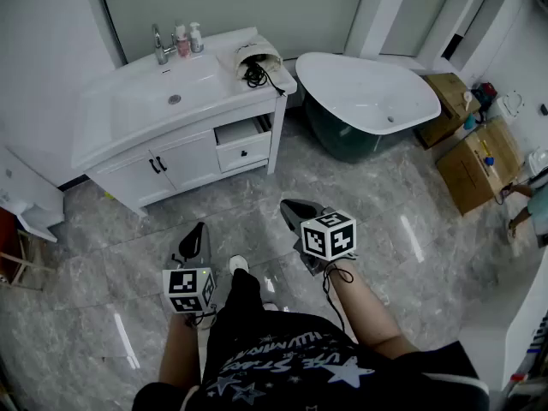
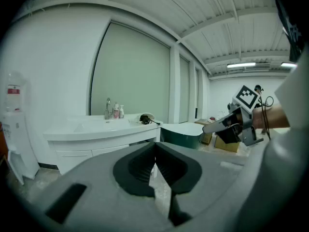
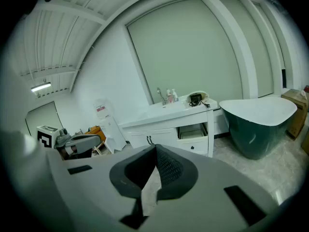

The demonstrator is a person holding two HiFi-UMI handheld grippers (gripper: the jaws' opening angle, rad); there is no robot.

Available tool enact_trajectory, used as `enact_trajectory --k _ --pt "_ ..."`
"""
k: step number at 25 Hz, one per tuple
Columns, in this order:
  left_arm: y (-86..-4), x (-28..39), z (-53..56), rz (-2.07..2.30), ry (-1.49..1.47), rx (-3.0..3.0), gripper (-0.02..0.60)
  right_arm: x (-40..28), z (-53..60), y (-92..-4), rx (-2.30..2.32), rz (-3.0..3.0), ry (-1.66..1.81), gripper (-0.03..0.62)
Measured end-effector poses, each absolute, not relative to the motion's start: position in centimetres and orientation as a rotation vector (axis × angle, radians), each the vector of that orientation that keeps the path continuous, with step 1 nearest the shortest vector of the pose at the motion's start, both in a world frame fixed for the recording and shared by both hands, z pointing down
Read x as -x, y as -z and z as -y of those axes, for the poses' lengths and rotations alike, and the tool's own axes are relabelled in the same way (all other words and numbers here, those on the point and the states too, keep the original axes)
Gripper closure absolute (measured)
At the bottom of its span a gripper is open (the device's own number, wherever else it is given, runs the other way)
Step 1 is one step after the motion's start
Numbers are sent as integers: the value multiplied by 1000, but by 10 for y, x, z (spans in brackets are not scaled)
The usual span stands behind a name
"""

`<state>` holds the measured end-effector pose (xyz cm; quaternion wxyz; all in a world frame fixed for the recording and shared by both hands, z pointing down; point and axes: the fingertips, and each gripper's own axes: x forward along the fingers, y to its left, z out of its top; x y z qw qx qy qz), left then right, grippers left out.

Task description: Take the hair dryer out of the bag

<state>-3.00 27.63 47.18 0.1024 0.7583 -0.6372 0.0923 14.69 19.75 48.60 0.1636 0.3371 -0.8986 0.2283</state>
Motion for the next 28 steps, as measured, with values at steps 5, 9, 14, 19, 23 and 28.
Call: enact_trajectory --k 5,9,14,19,23,28 --pt "-472 20 -300 1880 -278 -2250 560 -154 -219 -487 -961 2560 -649 592" --pt "-474 18 -315 1893 -282 -2236 560 -158 -230 -486 -956 2563 -641 592" --pt "-473 17 -324 1895 -274 -2235 560 -158 -238 -485 -955 2572 -640 592" --pt "-469 15 -324 1869 -234 -2258 560 -155 -239 -480 -952 2620 -654 591" --pt "-470 22 -310 1860 -200 -2259 557 -153 -226 -481 -979 2649 -682 589" --pt "-488 38 -278 1837 -205 -2231 410 -144 -196 -495 -995 2615 -705 447"
